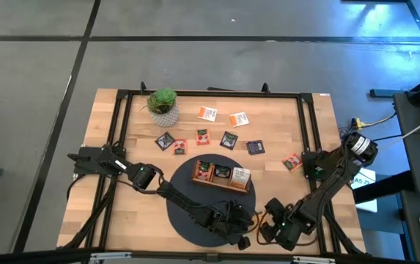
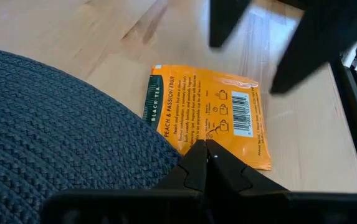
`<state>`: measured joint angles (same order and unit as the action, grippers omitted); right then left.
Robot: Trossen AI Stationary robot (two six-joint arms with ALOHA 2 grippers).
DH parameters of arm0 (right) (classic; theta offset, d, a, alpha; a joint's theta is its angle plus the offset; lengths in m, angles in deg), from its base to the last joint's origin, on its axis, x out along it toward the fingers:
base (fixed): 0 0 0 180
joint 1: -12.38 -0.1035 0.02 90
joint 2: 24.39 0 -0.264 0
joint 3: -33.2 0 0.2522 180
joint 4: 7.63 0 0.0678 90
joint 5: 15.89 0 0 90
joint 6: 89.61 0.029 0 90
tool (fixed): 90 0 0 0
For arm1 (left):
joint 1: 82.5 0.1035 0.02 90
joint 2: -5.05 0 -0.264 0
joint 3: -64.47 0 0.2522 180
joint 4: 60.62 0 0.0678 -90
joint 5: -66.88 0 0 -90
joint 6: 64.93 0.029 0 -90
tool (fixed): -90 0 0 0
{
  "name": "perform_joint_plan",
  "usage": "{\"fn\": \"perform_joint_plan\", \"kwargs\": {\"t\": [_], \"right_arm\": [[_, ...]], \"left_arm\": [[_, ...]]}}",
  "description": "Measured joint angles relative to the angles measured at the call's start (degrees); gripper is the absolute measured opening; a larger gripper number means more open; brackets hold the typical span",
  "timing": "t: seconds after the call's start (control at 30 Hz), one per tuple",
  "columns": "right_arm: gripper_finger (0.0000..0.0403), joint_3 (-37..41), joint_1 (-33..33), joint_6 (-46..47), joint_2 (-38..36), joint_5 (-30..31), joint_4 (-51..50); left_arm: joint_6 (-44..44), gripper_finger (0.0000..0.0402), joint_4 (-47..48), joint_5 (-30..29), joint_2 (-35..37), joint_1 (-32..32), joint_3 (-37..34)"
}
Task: Pick & Place Tea
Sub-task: Put the orange tea bag into the left slot of the wooden organizer
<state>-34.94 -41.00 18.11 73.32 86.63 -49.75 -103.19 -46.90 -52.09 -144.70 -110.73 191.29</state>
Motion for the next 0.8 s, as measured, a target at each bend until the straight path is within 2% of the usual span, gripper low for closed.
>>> {"fn": "perform_joint_plan", "kwargs": {"t": [0.17,0.27,0.43,0.6,0.8], "right_arm": [[0.0311,7.42,-2.06,4.69,-0.47,3.05,11.92],[0.0311,11.38,-3.33,6.23,-0.76,7.38,19.88],[0.0299,14.31,-3.99,7.6,-0.5,10.33,28.15],[0.026,14.32,-3.61,7.8,-0.28,9.55,27.95],[0.0179,14.43,-3.61,7.67,-0.13,9.03,26.87]], "left_arm": [[0.0,0.0002,-0.01,0.04,-0.07,-0.11,-0.02],[0.0,0.0002,-0.06,0.06,-0.07,-0.13,-0.07],[0.0,0.0002,-0.21,0.13,-0.07,-0.13,-0.11],[0.46,0.0002,-0.23,0.17,-0.07,-0.13,-0.11],[0.46,0.0002,-0.23,0.2,-0.07,-0.13,-0.11]]}}
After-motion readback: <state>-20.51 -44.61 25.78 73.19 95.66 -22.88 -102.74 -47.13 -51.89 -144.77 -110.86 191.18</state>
